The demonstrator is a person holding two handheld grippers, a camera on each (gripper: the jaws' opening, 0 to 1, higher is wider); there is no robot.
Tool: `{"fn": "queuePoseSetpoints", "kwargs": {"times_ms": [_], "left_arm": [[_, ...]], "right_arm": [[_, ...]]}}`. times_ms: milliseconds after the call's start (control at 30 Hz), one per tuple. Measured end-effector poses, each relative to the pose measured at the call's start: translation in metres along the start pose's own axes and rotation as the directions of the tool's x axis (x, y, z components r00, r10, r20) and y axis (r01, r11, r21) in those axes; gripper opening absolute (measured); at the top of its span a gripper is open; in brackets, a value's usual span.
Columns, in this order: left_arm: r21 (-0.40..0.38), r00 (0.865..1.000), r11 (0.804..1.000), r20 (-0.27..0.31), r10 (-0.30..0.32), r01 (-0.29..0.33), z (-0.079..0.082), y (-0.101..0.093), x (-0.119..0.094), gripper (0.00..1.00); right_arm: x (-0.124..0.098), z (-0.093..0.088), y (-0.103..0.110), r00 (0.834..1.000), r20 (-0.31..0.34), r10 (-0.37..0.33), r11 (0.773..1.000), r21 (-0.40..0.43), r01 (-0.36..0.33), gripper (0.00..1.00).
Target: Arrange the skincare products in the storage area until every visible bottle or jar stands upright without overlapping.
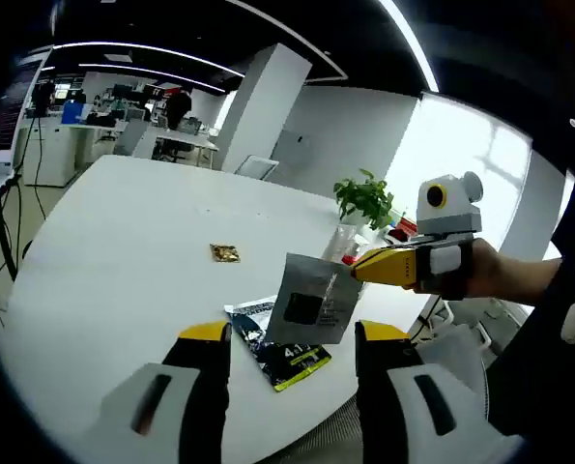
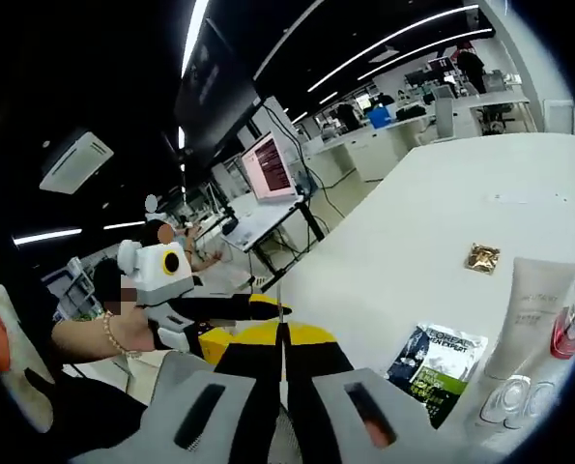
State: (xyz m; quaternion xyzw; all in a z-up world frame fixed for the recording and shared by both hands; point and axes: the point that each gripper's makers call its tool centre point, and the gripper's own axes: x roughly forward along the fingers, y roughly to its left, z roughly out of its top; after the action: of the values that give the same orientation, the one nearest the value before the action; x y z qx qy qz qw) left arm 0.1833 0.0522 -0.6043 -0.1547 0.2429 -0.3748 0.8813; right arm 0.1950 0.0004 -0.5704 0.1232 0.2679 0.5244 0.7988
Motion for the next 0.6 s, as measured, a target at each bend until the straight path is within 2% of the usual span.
{"fn": "queuePoseSetpoints", "kwargs": {"times_ms": [33,100,267,367,600], "left_arm": [[-0.039,1.000,0.999,0.012,-0.025,0.026,0.001,0.002,0.000,0.41],[-0.050,0.997,0.996,0.014,-0.074,0.075,0.000,-0.003,0.001,0.36],[-0.058,0.994,0.992,-0.012,-0.110,0.109,-0.006,-0.008,0.006,0.20],[-0.076,0.994,0.992,-0.026,-0.106,0.104,-0.010,-0.008,0.008,0.11],[-0.134,0.997,0.989,-0.032,-0.067,0.062,-0.016,-0.007,0.005,0.02]], "right_arm": [[-0.002,0.000,0.003,1.000,0.005,0.007,1.000,0.006,-0.007,0.01],[-0.005,0.001,0.006,1.000,0.013,0.011,1.000,0.011,-0.011,0.01],[-0.009,-0.001,0.010,1.000,0.014,0.006,1.000,0.018,-0.006,0.01],[-0.011,-0.003,0.009,1.000,0.014,-0.016,1.000,0.021,0.016,0.01],[-0.008,-0.005,0.006,0.998,0.010,-0.064,0.998,0.010,0.064,0.01]]}}
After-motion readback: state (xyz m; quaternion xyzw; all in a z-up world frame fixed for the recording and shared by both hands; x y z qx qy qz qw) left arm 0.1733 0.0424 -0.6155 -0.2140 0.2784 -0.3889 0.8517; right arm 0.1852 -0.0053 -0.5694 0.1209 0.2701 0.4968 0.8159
